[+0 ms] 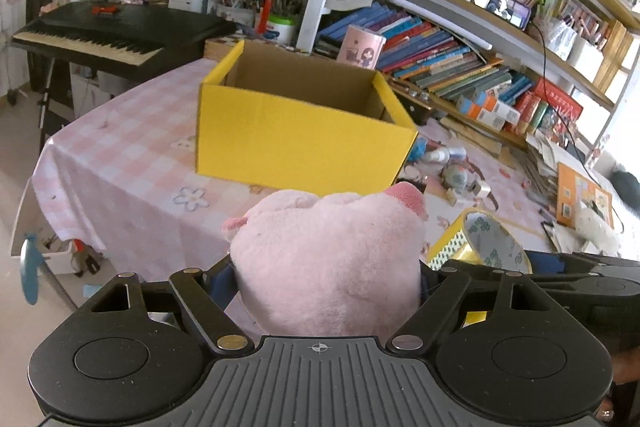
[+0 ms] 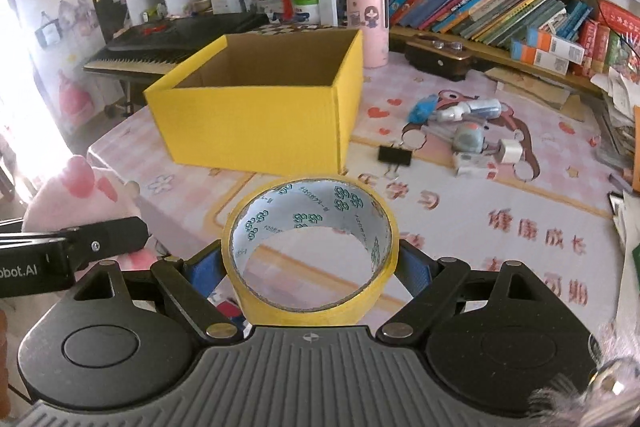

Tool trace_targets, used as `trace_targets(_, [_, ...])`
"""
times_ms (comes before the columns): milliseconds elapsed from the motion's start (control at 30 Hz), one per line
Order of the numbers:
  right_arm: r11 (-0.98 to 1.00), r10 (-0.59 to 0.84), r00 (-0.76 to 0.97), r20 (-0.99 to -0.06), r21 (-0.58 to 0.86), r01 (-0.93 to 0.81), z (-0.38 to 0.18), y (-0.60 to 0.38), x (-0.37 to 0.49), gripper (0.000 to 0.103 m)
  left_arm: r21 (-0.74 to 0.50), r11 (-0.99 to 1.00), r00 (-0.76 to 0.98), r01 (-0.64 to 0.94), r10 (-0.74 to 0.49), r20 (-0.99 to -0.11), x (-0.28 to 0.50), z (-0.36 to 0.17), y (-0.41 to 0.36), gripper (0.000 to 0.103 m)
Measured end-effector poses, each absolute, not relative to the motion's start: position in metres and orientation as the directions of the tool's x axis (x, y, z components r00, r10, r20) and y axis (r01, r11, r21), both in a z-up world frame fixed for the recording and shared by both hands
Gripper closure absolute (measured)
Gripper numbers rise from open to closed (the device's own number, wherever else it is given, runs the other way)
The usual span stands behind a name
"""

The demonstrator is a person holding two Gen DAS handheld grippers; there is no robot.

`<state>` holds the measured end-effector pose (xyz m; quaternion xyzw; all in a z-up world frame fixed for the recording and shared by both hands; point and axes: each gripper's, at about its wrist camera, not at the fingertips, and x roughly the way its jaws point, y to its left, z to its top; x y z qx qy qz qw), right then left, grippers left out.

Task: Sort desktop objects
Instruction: 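Carry the plush in the left gripper and tape in the right gripper toward the yellow box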

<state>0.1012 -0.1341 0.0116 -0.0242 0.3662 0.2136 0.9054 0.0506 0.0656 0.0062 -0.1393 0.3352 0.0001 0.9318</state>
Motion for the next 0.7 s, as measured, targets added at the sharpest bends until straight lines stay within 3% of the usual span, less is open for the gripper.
trace_targets(700, [0.935,0.324,0.64,-0.697,0.134,-0.328,-0.003,-0.103,0.041,0.017,-0.262,0.965,0.74,-0.015,-0.165,-0.652,0.008,-0.004,0.097,0.02])
